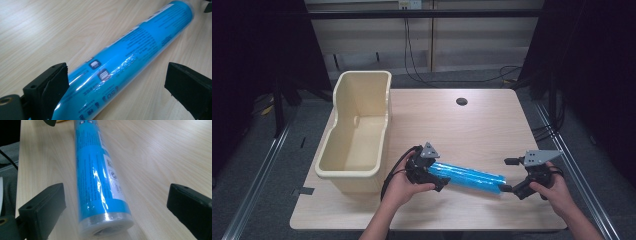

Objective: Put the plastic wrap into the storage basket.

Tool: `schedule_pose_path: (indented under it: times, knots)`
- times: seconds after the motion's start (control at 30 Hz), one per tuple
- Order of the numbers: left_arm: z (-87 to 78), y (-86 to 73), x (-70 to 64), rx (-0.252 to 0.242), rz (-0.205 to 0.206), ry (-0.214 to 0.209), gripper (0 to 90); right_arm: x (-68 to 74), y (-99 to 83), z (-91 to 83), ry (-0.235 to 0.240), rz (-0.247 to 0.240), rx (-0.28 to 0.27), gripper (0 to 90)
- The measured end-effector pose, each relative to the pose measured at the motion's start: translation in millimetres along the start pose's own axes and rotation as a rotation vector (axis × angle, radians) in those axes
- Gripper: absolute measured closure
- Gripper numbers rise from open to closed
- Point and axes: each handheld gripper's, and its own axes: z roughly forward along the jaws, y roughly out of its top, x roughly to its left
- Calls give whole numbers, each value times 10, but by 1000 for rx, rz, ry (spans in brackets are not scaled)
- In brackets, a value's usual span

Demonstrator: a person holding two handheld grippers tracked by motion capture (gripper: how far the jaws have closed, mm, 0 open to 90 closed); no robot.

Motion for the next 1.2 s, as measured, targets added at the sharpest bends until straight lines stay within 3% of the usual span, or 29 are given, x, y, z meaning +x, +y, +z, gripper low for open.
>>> schedule_pose_path:
  times: [0.07,0.37,0.43,0.5,0.6,0.7,0.73,0.83,1.03,1.2]
  knots:
    - [15,20,-3,20,17,-4,48,-4,-8,-6,-5,3,-3,19]
    - [118,115,-1,45,21,-44,11,-17,-14,-25,-3,5,-10,19]
    - [145,148,9,65,52,-47,6,-16,-13,-21,-3,4,-13,19]
    - [179,186,25,74,47,-73,6,-11,-8,-20,-6,0,-14,20]
    - [266,268,16,142,106,-83,11,-14,-2,-35,-4,2,-23,21]
    - [324,301,0,163,125,-96,11,-21,-4,-39,3,3,-25,21]
    - [369,327,-4,196,177,-102,11,-24,-8,-43,12,3,-28,21]
    - [425,331,-15,204,165,-109,14,-25,-7,-46,8,3,-32,21]
    - [593,333,-45,256,216,-128,19,-37,-8,-65,10,6,-38,22]
    - [683,318,-62,283,233,-133,32,-45,-16,-65,13,9,-39,23]
